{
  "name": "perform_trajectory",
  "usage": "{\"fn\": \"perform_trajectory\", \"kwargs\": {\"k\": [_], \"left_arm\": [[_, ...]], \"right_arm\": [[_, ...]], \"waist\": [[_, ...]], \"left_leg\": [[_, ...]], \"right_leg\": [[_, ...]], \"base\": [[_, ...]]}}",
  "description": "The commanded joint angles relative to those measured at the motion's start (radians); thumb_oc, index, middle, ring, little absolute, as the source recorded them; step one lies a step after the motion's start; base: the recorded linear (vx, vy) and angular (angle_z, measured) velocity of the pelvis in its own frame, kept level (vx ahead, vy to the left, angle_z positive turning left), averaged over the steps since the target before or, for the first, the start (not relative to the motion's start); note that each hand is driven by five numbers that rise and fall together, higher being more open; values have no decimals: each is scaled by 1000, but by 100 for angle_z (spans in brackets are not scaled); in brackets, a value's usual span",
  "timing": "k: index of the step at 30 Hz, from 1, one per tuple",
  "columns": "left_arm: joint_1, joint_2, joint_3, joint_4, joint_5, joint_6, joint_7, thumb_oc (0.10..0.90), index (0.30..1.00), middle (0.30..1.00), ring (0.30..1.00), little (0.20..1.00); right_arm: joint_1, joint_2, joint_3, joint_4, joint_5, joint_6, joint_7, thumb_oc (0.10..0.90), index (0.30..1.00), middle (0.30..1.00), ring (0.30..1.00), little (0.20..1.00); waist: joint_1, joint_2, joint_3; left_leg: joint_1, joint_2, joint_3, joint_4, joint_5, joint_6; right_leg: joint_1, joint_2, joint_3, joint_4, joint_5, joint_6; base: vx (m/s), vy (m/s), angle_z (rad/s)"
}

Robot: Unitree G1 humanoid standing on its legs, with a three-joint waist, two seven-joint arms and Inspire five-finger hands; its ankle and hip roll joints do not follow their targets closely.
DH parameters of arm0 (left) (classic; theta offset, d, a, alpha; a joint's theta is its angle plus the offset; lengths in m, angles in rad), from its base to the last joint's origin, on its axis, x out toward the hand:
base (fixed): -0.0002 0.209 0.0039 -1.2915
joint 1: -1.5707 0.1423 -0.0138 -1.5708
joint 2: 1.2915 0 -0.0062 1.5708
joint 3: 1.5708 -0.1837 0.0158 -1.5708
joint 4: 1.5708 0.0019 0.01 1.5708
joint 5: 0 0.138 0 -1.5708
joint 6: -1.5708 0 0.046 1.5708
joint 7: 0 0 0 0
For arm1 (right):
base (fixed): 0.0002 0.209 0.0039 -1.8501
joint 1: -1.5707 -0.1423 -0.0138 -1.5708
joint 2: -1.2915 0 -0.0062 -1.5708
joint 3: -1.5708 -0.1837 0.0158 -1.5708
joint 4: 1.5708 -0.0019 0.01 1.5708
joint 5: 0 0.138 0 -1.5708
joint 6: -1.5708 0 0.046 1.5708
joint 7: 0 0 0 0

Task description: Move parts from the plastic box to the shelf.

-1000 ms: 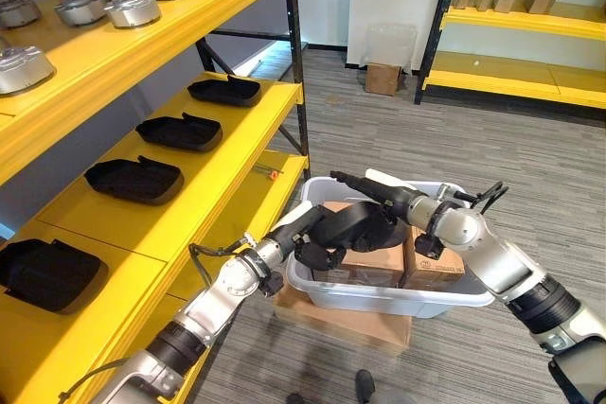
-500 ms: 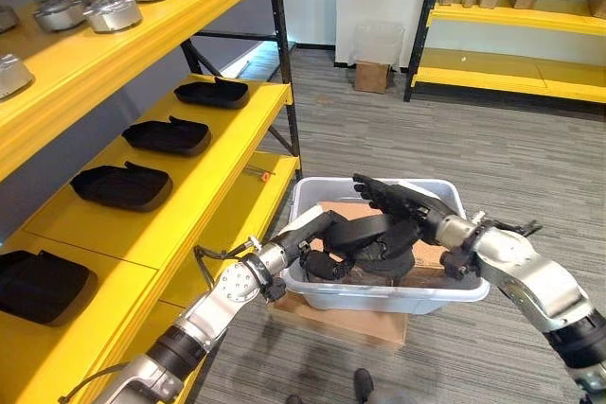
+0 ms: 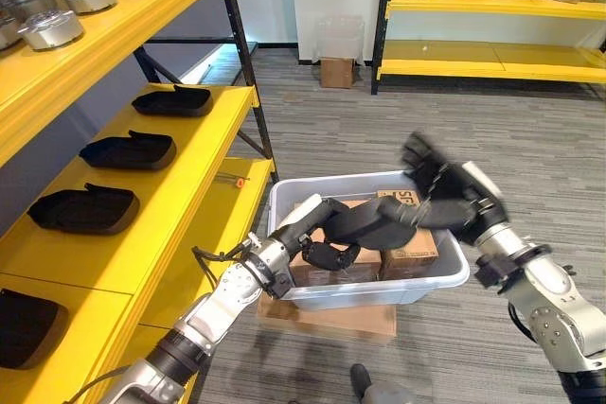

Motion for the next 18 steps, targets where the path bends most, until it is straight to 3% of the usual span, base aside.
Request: {"fn": "perform_trajectory", "kwargs": {"k": [1,5,10,11,18], "left_arm": [[-38,-8,30,-36,-7,-66,44,400,300,300,300,300],[-38,-7,28,-42,-7,-62,40,400,300,300,300,300],[-50,-1,14,-49,-9,-59,36,400,300,300,300,300],[-53,2,7,-41,-11,-70,38,400,300,300,300,300],[-63,2,10,-23,-2,-91,51,400,300,300,300,300]], "right_arm": [[-180,-29,-89,-80,50,-133,8,900,1000,1000,1000,1000],[-192,-43,-62,-89,62,-125,35,900,1000,1000,1000,1000],[-250,-95,19,-89,-32,-48,105,900,1000,1000,1000,1000],[-280,-116,59,-87,-63,-19,96,900,1000,1000,1000,1000],[-313,-131,89,-33,-23,2,2,900,1000,1000,1000,1000]], "waist": [[11,-4,-60],[12,-3,-61],[21,-8,-58],[26,-10,-61],[35,-16,-67]], "left_leg": [[44,82,21,-3,-126,-26],[43,83,21,-3,-123,-29],[39,83,14,-3,-122,-30],[38,83,11,-3,-120,-32],[35,84,0,-3,-118,-33]], "right_leg": [[37,-24,1,19,-112,57],[36,-24,2,20,-112,55],[37,-25,-2,19,-113,54],[38,-25,-7,20,-114,54],[39,-24,-15,22,-114,54]], "base": [[0,0,0],[0,0,0],[0,0,0],[0,0,0],[1,-1,0]]}}
